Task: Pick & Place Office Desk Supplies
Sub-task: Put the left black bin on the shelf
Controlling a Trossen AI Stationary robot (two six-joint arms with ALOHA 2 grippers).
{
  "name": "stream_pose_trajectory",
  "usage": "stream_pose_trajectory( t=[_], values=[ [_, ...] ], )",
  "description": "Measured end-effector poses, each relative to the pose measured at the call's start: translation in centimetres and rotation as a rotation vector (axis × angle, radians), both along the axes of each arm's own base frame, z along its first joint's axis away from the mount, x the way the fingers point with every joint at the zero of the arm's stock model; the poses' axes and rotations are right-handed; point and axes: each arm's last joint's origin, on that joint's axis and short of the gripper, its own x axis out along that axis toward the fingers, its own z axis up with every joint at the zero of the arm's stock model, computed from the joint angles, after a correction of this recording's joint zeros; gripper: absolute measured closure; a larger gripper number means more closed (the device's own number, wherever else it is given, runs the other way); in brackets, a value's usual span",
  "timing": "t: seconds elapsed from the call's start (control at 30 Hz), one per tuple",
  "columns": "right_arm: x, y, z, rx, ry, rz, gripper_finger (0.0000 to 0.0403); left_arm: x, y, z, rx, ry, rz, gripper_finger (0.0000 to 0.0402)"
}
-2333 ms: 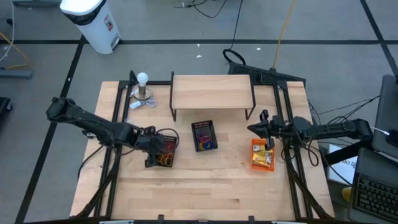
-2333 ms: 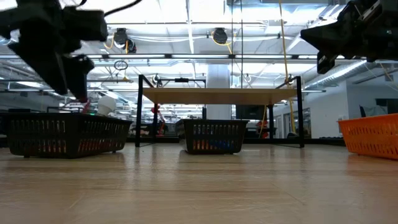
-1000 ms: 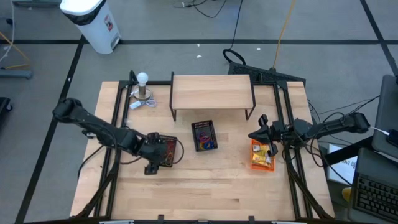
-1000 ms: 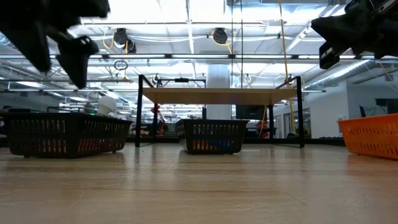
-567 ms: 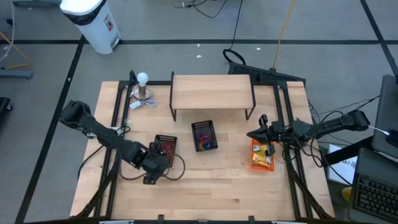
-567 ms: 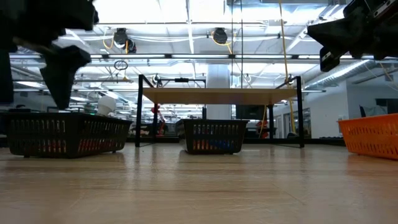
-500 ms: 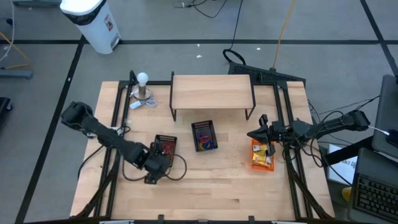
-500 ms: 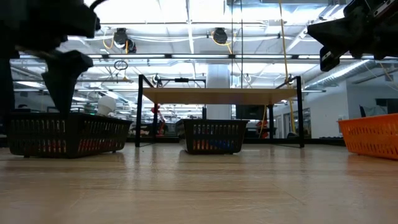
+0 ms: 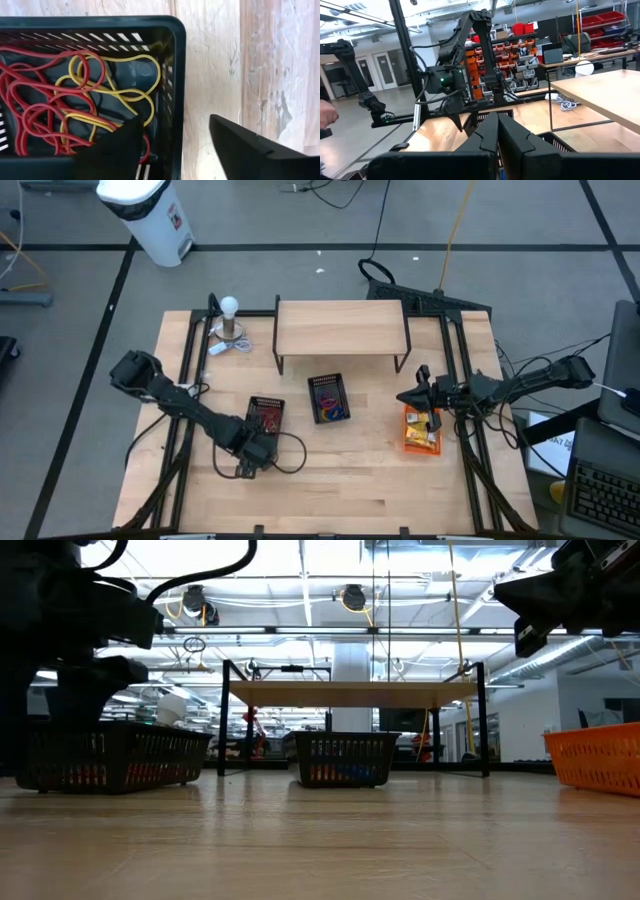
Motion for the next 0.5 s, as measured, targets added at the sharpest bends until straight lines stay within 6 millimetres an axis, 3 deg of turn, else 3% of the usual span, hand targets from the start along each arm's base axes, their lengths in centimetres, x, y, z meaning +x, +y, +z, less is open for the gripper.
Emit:
stream_pose_trajectory(
  t=[0.5],
  values=[
    [0.17,0.04,-0.23,-0.005,0.022,0.0,0.0403,0.06,0.0,0.03,0.0,-0.012,0.035,0.0386]
  ],
)
